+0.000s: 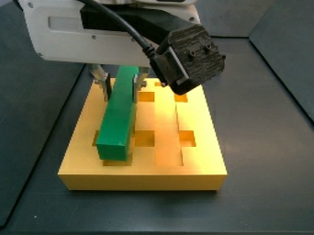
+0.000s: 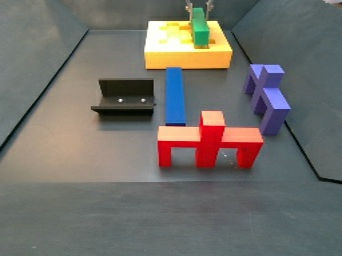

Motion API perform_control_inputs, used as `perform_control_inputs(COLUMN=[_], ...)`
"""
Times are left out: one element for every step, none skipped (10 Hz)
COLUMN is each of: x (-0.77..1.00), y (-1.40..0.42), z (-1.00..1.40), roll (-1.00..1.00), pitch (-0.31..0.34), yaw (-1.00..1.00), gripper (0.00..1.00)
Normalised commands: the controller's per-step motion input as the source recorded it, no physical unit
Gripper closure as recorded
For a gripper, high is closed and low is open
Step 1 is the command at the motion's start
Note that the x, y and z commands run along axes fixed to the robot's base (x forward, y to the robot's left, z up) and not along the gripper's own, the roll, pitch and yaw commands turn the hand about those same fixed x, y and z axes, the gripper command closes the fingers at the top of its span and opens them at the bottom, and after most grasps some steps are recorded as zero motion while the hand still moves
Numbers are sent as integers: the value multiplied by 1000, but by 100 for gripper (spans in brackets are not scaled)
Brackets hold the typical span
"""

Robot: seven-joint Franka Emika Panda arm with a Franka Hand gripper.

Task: Pick up the green object. Move up. Move to above the board. Insert the green object.
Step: Insert the green object.

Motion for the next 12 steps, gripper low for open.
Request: perform_control_inputs(x=[-26,0,0,9,20,163,406,449,351,169,0,0], y=[-46,0,9,0,0,-60,-11,0,129,109,0,0], z=[-200,-217,-277,-257,-283,-326,-426,-423,-366,-329,-377,-323], roll=[91,104,131,133,86,37,0,21,77,104,21,0], pitch=[0,0,33,39,7,0,0,43,99,89,0,-31], yaw=[0,0,0,0,0,0,0,0,0,0,-97,-74], gripper=[100,100,100,100,100,100,100,100,100,100,100,100])
